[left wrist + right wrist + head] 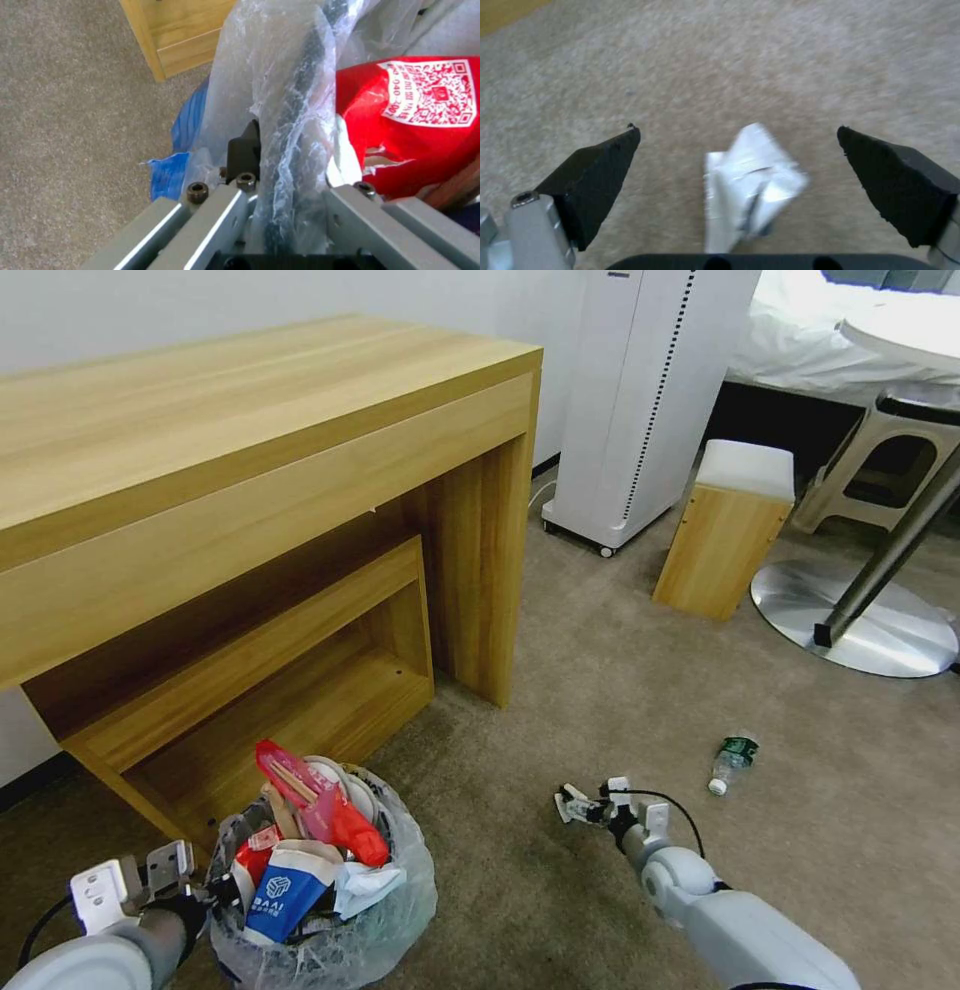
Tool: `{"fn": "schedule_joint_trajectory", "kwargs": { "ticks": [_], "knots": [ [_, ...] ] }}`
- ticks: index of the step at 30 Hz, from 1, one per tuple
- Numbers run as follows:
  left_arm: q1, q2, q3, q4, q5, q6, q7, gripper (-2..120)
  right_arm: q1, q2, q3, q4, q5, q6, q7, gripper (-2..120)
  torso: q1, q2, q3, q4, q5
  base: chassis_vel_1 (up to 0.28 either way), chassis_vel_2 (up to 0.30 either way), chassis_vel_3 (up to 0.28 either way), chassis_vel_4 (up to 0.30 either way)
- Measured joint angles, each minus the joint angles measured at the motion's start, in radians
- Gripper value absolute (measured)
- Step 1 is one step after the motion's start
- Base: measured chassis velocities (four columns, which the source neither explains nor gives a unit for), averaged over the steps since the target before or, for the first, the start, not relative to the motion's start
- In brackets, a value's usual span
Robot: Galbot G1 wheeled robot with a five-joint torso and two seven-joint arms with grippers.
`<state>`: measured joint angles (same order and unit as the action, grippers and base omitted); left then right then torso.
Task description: Pick up the trash bin and place the garbage on the floor into it.
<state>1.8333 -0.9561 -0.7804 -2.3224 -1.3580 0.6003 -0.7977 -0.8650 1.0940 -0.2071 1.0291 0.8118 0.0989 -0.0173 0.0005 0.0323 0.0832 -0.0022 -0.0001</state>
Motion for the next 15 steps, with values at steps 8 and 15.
{"fn": "schedule_joint_trajectory", "kwargs": {
  "ticks": [8, 15],
  "knots": [
    [0.010, -0.002, -0.004, 0.000, 0.006, 0.000, 0.005, 0, 0.013, 0.085, -0.001, -0.093, -0.051, 0.046, -0.037, 100, 0.000, 0.000, 0.000, 0.0000, -0.0001, 0.000, 0.000, 0.000, 0.000],
    [0.016, -0.006, -0.005, -0.006, 0.013, 0.000, 0.006, 0, 0.007, 0.082, 0.003, -0.097, -0.059, 0.050, -0.028, 100, 0.000, 0.000, 0.000, 0.0001, 0.0001, 0.000, 0.000, 0.000, 0.000]
  ]
}}
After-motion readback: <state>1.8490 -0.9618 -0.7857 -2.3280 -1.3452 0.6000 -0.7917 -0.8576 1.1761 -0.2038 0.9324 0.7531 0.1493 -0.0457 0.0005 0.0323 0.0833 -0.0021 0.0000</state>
